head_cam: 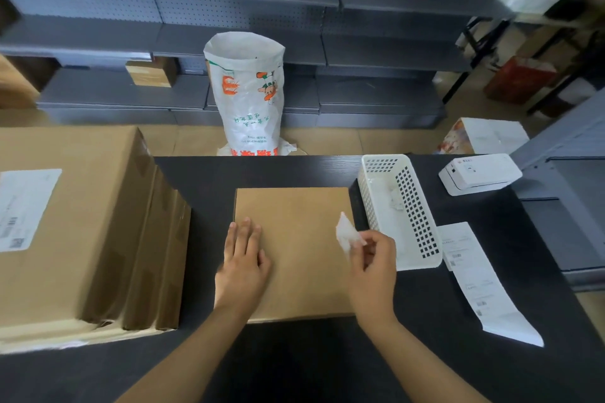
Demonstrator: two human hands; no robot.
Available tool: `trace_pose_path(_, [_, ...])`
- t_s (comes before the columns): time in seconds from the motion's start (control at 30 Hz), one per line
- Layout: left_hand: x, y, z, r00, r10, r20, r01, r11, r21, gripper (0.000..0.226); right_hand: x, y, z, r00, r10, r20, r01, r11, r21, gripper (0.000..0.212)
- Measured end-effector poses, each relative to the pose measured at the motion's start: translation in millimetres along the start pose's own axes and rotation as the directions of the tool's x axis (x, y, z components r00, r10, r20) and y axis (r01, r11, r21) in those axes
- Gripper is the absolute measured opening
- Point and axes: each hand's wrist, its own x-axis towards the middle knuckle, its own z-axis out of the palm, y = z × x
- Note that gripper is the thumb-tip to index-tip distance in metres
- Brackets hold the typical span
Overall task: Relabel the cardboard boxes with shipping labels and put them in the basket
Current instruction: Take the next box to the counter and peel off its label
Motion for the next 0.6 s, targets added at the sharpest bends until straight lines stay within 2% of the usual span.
trace_pose_path(0.13, [-0.1,-2.8,1.4,1.000,0.009,0.005,-0.009,1.000,-0.014,0.051,21.2,28.7,-33.1,0.938,0.249,-0.240,-0.243,0.968,0.054,0.016])
trace_pose_path(0.23, [-0.1,-2.8,0.7,1.000,0.003,-0.001,-0.003,1.000,-0.009,0.051,52.0,52.3,-62.9,0.920,0.270,-0.283,-0.312,0.943,-0.114,0.023])
trace_pose_path(0.33, [-0.5,-1.1,-1.8,1.000,-0.005,0.001,0.005,1.000,-0.015,0.051,83.3,78.5,-75.6,0.955,0.262,-0.138,-0.295,0.874,-0.386,0.026])
trace_pose_path(0.43, [-1.2,0.3,-5.0,1.000,-0.010,0.009,0.010,1.000,-0.029,0.051,108.8,101.9,-68.9,0.943,0.327,0.067,-0.236,0.794,-0.560,0.032])
trace_pose_path(0.53, [-1.7,5.0,-9.5,0.999,-0.031,0.015,0.031,0.999,-0.012,0.051,125.5,115.2,-57.1,0.861,0.454,0.231,-0.156,0.667,-0.729,0.038])
trace_pose_path(0.6, [-1.5,8.7,-12.4,0.999,-0.045,0.023,0.045,0.999,0.006,0.052,127.4,118.2,-52.9,0.797,0.536,0.277,-0.133,0.604,-0.786,0.042])
